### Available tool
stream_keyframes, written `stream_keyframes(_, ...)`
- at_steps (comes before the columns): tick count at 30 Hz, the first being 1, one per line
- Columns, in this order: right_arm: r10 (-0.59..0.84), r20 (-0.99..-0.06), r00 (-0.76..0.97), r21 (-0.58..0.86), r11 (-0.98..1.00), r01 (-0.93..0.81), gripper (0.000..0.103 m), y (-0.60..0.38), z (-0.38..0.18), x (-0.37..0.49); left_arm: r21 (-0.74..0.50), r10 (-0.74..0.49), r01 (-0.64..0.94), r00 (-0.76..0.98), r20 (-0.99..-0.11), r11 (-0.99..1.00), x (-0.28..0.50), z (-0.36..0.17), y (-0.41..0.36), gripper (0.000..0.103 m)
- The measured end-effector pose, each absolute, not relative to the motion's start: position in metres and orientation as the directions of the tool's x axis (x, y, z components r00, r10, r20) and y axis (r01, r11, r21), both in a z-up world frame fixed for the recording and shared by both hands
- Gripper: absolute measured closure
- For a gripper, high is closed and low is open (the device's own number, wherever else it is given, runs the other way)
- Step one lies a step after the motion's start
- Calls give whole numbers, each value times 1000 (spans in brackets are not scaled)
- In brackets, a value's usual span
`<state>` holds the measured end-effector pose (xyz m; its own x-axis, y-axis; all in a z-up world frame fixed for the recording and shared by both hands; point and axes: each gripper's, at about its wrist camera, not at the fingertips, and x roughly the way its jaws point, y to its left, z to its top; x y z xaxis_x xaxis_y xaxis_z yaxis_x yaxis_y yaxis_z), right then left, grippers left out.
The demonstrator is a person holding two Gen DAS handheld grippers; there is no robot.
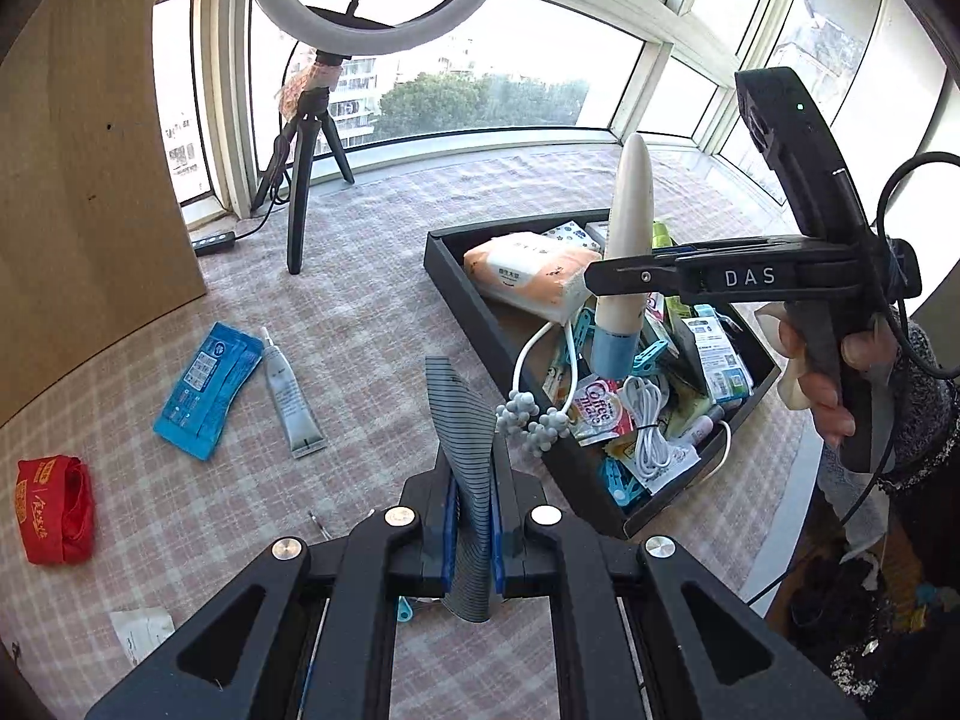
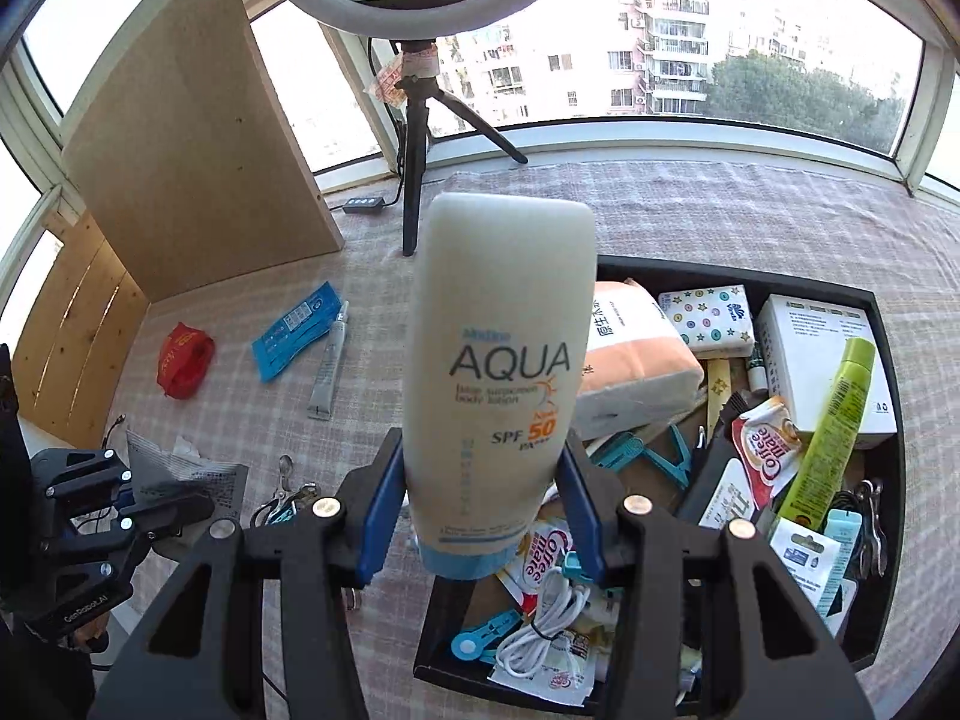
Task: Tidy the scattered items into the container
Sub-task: 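Carry the sachet and sunscreen over the black tray and open both grippers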
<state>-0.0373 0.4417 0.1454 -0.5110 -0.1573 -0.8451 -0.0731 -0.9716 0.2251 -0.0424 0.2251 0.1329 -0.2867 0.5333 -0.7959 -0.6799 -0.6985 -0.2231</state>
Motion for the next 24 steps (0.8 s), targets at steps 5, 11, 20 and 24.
stream_keyframes(5, -100, -845, -525, 211, -965, -155, 56, 488, 146, -13, -209, 527, -697, -278, -803, -686, -42, 134, 278, 96)
stream_keyframes(11, -21, -840, -542, 192, -946, -260, 56, 544, 149, 16, -140, 493, -733, -292, -820, -666, -32, 132, 348, 96)
stream_keyframes(20, 7, -842, -539, 218, -910, -352, 56, 594, 143, 36, -117, 504, -808, -240, -830, -577, -8, 129, 424, 96)
stream_keyframes(24, -18, -852, -524, 236, -906, -353, 55, 598, 136, 32, -123, 509, -814, -229, -830, -567, -7, 127, 436, 96)
